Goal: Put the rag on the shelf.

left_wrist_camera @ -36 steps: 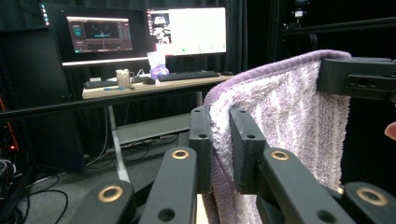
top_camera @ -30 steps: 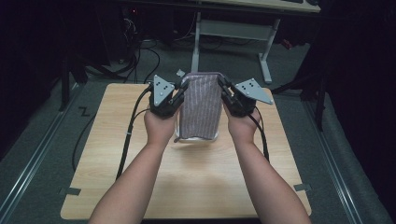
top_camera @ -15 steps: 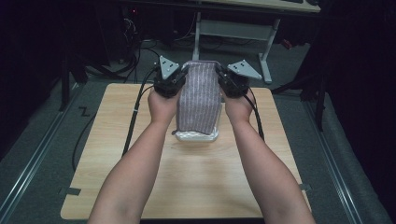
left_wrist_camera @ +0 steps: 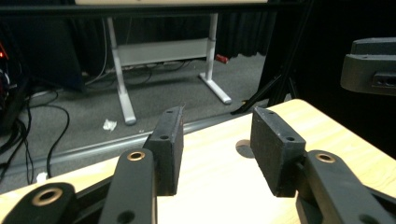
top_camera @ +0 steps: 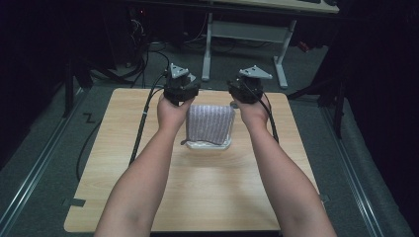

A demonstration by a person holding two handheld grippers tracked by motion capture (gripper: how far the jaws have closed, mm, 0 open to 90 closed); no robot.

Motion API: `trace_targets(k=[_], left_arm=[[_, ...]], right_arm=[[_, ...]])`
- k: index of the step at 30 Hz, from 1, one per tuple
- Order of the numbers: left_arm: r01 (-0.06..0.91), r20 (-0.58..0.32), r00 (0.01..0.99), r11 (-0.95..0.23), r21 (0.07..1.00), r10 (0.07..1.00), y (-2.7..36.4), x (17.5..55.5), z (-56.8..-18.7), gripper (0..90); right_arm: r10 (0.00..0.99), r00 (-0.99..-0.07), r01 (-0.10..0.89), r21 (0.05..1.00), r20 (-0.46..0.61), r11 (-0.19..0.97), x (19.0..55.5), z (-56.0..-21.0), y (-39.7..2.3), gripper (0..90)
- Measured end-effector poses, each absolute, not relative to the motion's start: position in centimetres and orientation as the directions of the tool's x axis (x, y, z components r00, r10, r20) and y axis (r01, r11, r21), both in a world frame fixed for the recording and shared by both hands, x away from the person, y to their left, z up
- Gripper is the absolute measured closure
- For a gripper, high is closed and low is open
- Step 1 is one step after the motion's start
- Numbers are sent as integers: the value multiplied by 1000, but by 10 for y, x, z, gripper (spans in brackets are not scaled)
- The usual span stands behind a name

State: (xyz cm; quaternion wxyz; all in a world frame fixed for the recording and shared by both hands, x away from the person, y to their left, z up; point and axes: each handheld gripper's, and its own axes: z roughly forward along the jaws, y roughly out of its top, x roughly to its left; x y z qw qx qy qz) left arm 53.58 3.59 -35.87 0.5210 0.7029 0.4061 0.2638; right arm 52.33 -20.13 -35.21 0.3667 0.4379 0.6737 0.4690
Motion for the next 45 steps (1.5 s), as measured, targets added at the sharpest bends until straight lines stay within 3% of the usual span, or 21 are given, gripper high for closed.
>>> trace_targets(k=[21,31,45], left_arm=[[245,-41,527,-106,964,849,56,475,-352,491],[289,-69,553,-113,951,830,81,445,-379,479],[395,-98,611,-196,897,785,110,404,-462,372]], right_arm=[[926,-364,223,956,-100,191,459,-350,-228,694],[913,-391,230,948,-116,219,430,-369,-239,626],[901,-421,298,921,-106,249,390,-430,-259,489]])
